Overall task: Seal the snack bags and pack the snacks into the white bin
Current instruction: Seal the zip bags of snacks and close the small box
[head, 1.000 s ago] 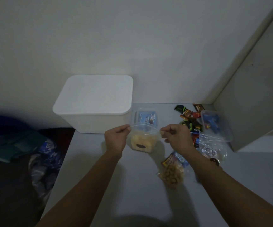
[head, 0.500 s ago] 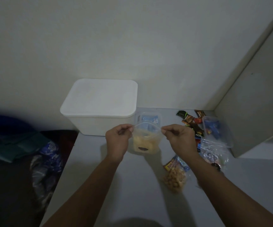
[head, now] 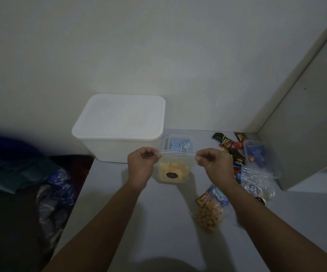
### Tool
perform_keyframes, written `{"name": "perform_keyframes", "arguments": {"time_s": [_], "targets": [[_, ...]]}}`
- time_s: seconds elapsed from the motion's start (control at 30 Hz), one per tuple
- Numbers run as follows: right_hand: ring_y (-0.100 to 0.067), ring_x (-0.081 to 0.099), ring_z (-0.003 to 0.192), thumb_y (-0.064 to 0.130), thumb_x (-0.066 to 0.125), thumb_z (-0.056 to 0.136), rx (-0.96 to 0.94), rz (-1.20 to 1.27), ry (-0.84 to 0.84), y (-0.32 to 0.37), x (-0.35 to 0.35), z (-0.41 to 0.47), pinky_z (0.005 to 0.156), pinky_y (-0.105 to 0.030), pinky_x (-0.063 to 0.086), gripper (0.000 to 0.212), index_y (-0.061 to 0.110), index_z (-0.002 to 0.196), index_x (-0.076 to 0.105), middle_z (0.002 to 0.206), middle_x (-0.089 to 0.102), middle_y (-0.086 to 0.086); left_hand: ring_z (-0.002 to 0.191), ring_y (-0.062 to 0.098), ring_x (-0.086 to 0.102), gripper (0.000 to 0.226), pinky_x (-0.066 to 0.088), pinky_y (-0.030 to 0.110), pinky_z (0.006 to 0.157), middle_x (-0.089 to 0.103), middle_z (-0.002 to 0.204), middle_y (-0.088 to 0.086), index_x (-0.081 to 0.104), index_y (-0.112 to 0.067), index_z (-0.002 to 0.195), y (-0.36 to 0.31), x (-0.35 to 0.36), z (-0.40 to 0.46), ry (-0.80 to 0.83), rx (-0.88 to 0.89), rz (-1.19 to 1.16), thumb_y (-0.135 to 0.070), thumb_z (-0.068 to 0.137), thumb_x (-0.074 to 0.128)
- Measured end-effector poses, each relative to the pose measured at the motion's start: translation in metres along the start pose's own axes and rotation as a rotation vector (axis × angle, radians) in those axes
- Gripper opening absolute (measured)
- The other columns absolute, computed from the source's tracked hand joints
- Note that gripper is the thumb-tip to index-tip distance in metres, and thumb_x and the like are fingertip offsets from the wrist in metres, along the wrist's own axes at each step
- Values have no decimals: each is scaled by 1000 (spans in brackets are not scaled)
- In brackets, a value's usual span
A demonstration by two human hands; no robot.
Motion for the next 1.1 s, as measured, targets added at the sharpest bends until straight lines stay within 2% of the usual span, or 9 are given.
{"name": "perform_keyframes", "arguments": {"time_s": [0.07, 0.23, 0.37, 0.5, 0.6, 0.73, 0.9, 1.0, 1.1], "targets": [[-18, 67, 72, 6, 73, 80, -10, -49, -8, 1, -1, 4, 74, -35, 58, 15, 21, 75, 72, 74, 71, 0, 60, 6, 60, 8, 52, 19, 66, 66, 70, 6, 71, 0, 82, -3, 0, 4, 6, 17, 45, 5, 75, 73], [-10, 61, 68, 8, 70, 83, -55, -184, -21, 12, -6, 9, 64, -17, 47, 9, 15, 78, 72, 73, 68, 2, 67, 11, 62, 5, 51, 15, 68, 70, 73, 5, 73, -5, 78, -13, 2, 7, 19, 88, 178, -2, 75, 76], [-11, 60, 67, 7, 67, 84, -52, -212, 4, 15, -3, 14, 61, -21, 45, 14, 17, 74, 68, 72, 68, 0, 73, 9, 61, 6, 47, 6, 65, 67, 75, 2, 66, -1, 77, -24, 7, 8, 42, 149, 172, 0, 78, 72], [-13, 58, 72, 10, 65, 86, -78, -190, 70, 19, -2, 18, 67, -27, 47, 17, 22, 75, 61, 77, 64, 2, 75, 5, 58, 12, 50, 13, 69, 64, 77, -4, 65, -13, 77, -34, 18, 10, 159, 171, 167, -3, 80, 71], [-15, 59, 78, 13, 67, 85, -100, -126, 131, 27, 1, 16, 73, -30, 50, 7, 16, 82, 62, 84, 64, -1, 73, 6, 56, 15, 46, 15, 70, 64, 74, -4, 66, -17, 71, -38, 21, 12, 154, 167, 212, -7, 80, 71], [-15, 57, 73, 16, 69, 85, -133, -169, 150, 37, 6, 17, 69, -30, 48, 6, 13, 80, 65, 79, 66, -6, 74, 9, 56, 14, 47, 27, 76, 64, 78, -2, 65, -18, 72, -40, 28, 11, 146, 159, 264, -9, 83, 69], [-14, 54, 66, 14, 66, 86, -134, -183, 153, 41, 2, 20, 63, -28, 45, 17, 19, 71, 61, 70, 62, -4, 80, 5, 61, 8, 48, 13, 69, 68, 84, -3, 68, -16, 79, -50, 34, 5, 225, 165, 190, -9, 81, 72], [-16, 56, 68, 15, 67, 85, -144, -181, 180, 46, 4, 19, 66, -31, 47, 13, 15, 73, 63, 76, 66, -13, 79, 7, 64, 3, 49, 16, 71, 71, 80, -1, 73, -13, 79, -53, 34, 5, 209, 174, 202, -11, 79, 74], [-15, 59, 73, 17, 70, 83, -164, -184, 204, 53, 7, 16, 68, -29, 48, 7, 15, 80, 65, 79, 66, -4, 73, 6, 64, 2, 47, 16, 68, 71, 75, -1, 74, -12, 77, -56, 34, 6, 175, 179, 223, -10, 78, 75]]}}
Point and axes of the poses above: each hand's wrist, its own z-axis towards the middle knuckle, its own x-axis out of the palm, y = z × x, the point moved 8 cm from there along z, towards the middle knuckle
